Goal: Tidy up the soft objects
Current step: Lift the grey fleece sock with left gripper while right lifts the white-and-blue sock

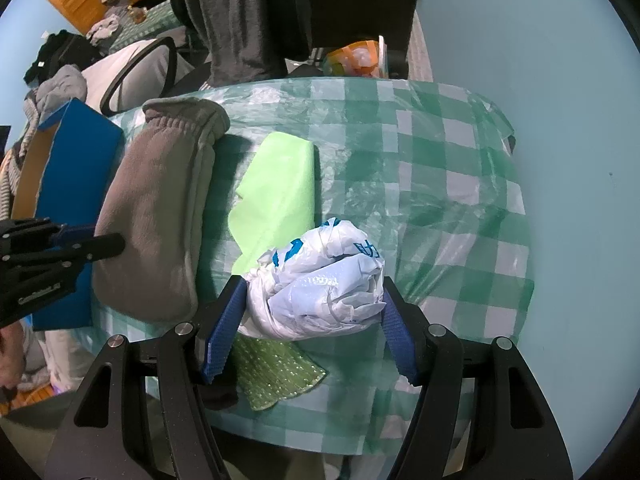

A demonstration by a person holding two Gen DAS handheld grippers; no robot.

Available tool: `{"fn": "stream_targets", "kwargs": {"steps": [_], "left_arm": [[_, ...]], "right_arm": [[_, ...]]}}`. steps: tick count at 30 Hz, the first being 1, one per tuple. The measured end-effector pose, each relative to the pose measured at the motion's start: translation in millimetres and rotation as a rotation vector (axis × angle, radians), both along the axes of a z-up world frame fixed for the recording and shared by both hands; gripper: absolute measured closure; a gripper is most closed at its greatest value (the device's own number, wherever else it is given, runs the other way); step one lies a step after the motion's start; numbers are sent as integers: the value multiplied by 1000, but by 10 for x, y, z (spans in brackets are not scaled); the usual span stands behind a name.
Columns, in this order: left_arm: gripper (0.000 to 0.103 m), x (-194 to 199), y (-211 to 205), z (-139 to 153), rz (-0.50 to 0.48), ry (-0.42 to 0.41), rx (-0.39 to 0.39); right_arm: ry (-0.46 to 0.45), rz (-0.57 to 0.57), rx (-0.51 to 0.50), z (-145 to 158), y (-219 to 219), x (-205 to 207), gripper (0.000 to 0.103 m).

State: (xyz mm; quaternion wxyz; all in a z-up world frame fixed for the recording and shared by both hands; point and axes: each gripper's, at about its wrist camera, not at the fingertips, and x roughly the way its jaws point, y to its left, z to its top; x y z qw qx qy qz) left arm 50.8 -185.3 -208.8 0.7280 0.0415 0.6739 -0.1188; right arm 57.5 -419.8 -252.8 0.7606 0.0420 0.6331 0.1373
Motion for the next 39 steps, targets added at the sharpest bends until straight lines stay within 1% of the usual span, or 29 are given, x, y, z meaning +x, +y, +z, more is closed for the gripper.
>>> {"fn": "stream_targets", "kwargs": {"steps": [1,2,4,10,19,24,26,29,31,33,34,39], "left_arm": [[66,15,-3,-17,4,5,-8],[62,24,-5,-34,8,8,-17],[51,46,-28,-72,14,10,-14],[40,107,-74,-197,35,44,-4],[39,191,-77,-378,93,95,9],[39,200,-81,-404,103,94,10],[42,177,-97,-396,94,83,14],[57,156,-130,-382,78,68,32],[77,138,-138,-361,69,63,29],[84,98,-168,-307,52,48,33],[87,78,-193,-268,38,29,44],[89,-10,-302,-46,-25,-53,93]], "right_arm": [[1,-3,-1,-3,-12,-4,36],[1,-5,-1,-4,-19,-10,36],[2,-8,-2,-6,-32,-12,36],[4,-8,-4,-21,-52,-15,36],[7,-1,-8,-32,-75,-21,36],[7,1,-8,-25,-75,-34,36],[8,1,-8,-27,-76,-39,36],[6,0,-7,-27,-79,-42,36],[6,0,-7,-27,-81,-42,36],[5,-2,-5,-29,-85,-47,36],[4,-3,-5,-30,-88,-51,36],[3,-5,-3,-25,-93,-56,36]]}}
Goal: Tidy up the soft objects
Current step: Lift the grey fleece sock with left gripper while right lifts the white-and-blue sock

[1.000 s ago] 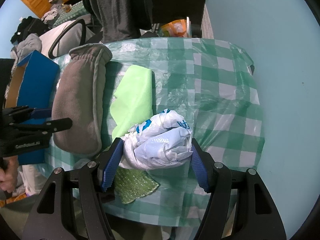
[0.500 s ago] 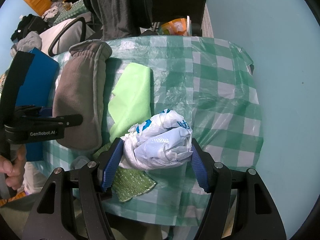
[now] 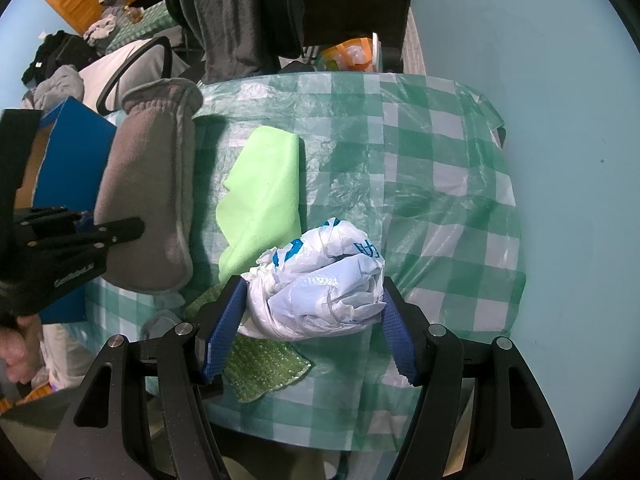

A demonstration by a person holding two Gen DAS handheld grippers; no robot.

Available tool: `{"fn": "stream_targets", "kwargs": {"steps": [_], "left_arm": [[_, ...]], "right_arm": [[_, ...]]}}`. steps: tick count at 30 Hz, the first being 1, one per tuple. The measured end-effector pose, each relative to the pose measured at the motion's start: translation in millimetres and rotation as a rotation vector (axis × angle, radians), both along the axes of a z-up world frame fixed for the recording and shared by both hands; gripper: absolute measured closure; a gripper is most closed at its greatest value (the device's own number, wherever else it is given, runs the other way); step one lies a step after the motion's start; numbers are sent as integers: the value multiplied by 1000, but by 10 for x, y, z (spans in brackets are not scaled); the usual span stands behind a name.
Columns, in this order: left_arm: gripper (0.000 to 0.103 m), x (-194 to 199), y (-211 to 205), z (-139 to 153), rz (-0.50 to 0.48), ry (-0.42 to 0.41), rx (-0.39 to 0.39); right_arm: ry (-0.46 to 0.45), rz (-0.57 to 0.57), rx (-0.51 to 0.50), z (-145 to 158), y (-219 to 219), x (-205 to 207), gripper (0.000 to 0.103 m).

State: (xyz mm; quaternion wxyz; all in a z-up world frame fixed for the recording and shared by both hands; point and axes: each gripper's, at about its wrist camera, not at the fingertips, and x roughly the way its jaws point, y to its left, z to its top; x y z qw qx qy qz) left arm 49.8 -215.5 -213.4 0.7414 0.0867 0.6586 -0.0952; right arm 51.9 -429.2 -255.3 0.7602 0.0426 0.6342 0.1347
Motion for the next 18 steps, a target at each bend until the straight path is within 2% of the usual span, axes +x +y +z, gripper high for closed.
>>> {"fn": "stream_targets", "kwargs": {"steps": [11,18], "left_arm": [[89,-166,-34,360,-73,-112,35],[89,-275,22,521,-99,-156,40]], "right_arm": [[-17,-4,2,70,2,-20,36],[-54,-7,6,257,37,-42,36]]}}
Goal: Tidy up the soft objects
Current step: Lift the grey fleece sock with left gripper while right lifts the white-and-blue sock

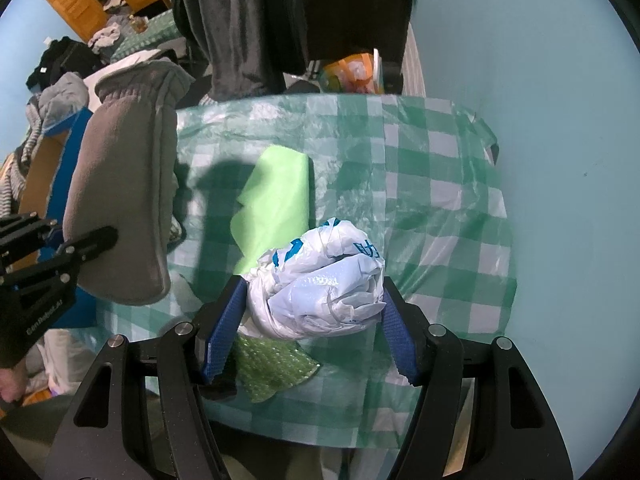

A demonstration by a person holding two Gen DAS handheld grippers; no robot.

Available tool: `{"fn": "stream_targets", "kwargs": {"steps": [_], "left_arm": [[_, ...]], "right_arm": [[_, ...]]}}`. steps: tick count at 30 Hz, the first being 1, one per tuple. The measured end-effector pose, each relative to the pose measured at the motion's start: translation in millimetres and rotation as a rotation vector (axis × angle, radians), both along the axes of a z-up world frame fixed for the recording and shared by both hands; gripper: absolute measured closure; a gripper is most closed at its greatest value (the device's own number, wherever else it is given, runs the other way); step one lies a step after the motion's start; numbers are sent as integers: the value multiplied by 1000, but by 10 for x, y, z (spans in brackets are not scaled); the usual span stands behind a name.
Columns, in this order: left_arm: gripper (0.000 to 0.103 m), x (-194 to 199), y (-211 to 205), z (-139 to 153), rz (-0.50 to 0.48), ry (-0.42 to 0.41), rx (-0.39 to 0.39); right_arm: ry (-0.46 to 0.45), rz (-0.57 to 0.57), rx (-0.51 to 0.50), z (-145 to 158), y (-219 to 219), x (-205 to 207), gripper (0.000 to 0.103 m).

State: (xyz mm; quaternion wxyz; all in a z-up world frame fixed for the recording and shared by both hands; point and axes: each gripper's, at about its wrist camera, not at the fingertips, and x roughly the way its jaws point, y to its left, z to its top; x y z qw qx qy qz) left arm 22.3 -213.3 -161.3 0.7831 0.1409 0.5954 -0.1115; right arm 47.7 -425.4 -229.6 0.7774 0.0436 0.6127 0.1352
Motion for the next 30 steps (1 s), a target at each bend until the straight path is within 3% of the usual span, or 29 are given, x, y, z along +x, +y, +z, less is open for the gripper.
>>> {"fn": "stream_targets", "kwargs": {"steps": [12,30], "left_arm": [[89,-102,192,337,-21,-72,-7],[89,-214,731,722,50,-135,-52]], "right_arm": [[-90,17,-13,429,192,0,37],[-179,105,15,897,736,42,37]]}}
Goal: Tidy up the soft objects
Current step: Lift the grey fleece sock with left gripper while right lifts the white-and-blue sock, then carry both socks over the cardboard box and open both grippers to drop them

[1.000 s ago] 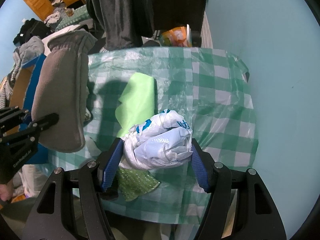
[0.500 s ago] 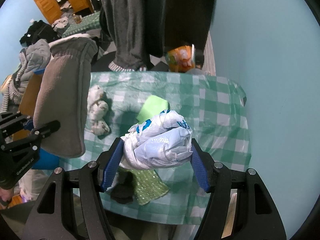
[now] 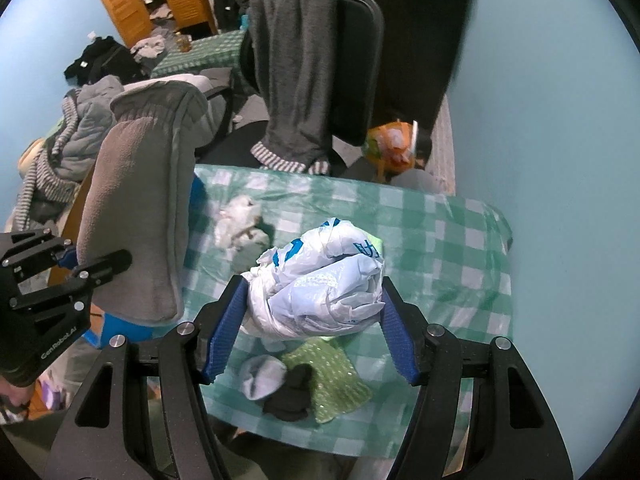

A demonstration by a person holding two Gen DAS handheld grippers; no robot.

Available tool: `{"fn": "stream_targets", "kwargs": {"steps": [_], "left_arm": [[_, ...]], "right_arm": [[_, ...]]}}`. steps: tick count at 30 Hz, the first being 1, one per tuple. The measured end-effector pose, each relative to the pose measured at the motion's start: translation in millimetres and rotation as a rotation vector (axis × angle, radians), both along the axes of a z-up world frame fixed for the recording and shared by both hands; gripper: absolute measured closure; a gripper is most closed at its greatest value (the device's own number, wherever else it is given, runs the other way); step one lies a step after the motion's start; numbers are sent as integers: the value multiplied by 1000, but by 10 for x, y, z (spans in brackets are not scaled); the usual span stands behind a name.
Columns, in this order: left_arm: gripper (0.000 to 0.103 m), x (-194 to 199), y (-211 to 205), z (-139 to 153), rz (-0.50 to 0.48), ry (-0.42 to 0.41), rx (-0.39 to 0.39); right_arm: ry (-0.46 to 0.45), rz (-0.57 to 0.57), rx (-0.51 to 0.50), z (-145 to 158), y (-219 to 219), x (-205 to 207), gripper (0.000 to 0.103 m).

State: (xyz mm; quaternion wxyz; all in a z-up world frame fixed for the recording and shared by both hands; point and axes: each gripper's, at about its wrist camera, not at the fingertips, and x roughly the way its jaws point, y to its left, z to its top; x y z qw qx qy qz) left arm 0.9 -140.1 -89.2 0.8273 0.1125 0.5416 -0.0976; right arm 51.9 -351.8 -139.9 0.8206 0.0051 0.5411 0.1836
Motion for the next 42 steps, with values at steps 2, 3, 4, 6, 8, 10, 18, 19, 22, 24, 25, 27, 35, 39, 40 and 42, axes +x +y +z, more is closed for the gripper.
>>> {"fn": "stream_targets", "kwargs": {"steps": [2,3,4,6,8,10,18,19,22,24,25,27,35,39,40,42], "left_arm": [[89,-12,75,29,14,-6,0],[89,-16,105,40,20,-8,-2],[89,-21,151,56,29,-9,-4],[89,-27,218,87,42,-13,-7],[89,-50,299,117,56,-19,-7],[89,-75,361,136,68,-24,-7],[89,-157,694,181,134,-29,-10],[89,-170,737,185,145,-30,-9],[89,-206,860,202,167,-31,-9],[89,-232,954,209,185,-32,-7],[89,-242,1000,211,193,-32,-6],[89,-261,1091,208,208,-31,-6],[89,-328,1428,125,262,-14,-7],[89,-360,1573,73,288,-4,-8],[89,-365,1617,52,295,0,-9],[89,-378,1686,27,305,5,-6]], "right_arm": [[-6,13,3,22,64,11,37],[-9,22,4,40,117,18,37],[-12,29,5,44,142,21,37],[-16,42,7,71,218,32,37],[-24,58,12,101,293,36,37],[-29,74,17,126,379,45,37],[-49,150,34,186,751,72,38],[-51,159,36,194,801,73,38],[-54,184,40,212,943,84,38],[-58,205,45,224,1057,91,38],[-58,212,46,229,1101,93,38],[-60,229,48,233,1200,96,38],[-56,291,59,227,1614,115,38],[-48,321,64,201,1822,124,38],[-45,329,64,189,1883,134,38],[-38,344,72,176,1989,139,38]]}}
